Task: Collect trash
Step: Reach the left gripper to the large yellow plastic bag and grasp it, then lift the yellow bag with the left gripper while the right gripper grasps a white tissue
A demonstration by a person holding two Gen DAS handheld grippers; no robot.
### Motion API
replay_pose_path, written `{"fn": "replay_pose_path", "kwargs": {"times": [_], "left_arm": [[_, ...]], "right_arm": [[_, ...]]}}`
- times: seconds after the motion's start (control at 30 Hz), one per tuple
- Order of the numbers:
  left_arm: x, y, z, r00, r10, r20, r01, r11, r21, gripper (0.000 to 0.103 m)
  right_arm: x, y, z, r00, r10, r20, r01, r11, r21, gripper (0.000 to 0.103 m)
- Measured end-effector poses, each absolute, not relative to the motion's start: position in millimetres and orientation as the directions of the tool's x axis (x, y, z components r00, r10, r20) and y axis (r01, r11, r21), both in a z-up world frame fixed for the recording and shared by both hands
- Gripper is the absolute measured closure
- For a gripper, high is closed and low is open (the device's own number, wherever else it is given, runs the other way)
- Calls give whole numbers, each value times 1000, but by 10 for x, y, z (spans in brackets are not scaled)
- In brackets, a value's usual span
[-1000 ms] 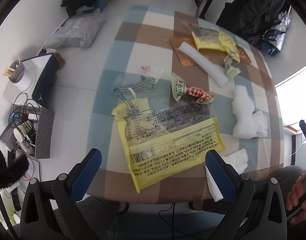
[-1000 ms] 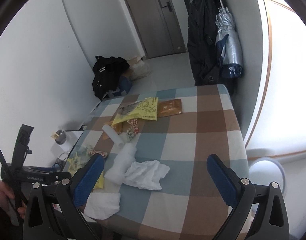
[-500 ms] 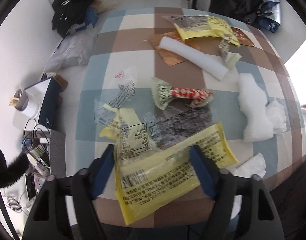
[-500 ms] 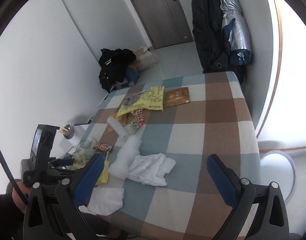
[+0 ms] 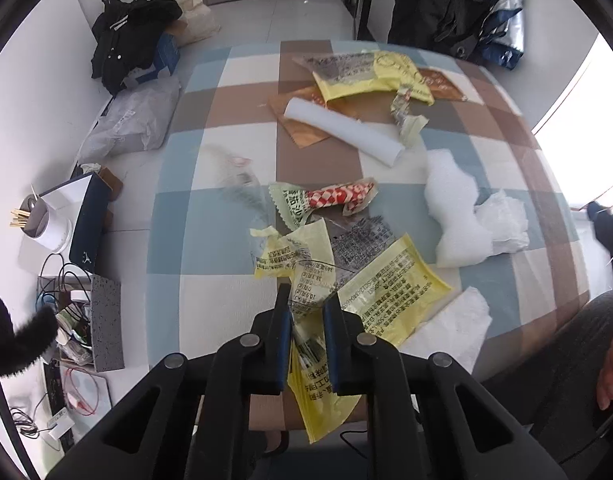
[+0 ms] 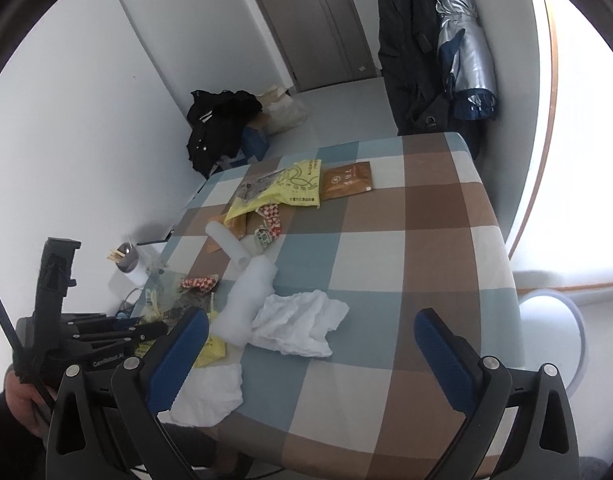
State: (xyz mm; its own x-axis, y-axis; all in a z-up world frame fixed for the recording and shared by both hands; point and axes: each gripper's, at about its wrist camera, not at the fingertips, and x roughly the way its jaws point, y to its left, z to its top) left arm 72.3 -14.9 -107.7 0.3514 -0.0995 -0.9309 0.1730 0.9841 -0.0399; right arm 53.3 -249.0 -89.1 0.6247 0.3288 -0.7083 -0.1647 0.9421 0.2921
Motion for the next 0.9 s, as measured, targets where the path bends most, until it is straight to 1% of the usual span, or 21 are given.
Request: {"fn": "replay_pose_path", "kwargs": {"times": [0.27, 0.43, 0.57, 0.63, 0.7, 0.77, 0.9], "left_arm": [[787, 5, -910, 416, -168, -894, 147, 982, -116, 93], [704, 46, -665, 501, -219, -837, 145, 975, -169, 93], [663, 108, -494, 555, -243, -796, 151, 970, -191, 93], [649, 185, -439, 583, -237, -777, 128, 971, -200, 93], [650, 294, -388, 610, -238, -756, 94, 969, -229, 93], [670, 399, -351, 633, -231, -739, 60, 966, -251, 93], [683, 498, -301, 666, -213, -715, 30, 965, -259, 93]], "right_arm": [[458, -2359, -875, 645, 279, -712, -162, 960, 230, 0], [428, -2290, -835, 649, 266, -713, -163, 964, 211, 1], [462, -2215, -753, 644, 262, -719, -189, 965, 182, 3], [523, -2160, -718, 637, 265, -724, -209, 963, 169, 3], [649, -2087, -710, 616, 263, -742, -221, 963, 157, 8], [807, -2015, -731, 584, 281, -761, -229, 957, 177, 17], [1108, -1792, -854, 516, 295, -804, -251, 950, 187, 19]]}}
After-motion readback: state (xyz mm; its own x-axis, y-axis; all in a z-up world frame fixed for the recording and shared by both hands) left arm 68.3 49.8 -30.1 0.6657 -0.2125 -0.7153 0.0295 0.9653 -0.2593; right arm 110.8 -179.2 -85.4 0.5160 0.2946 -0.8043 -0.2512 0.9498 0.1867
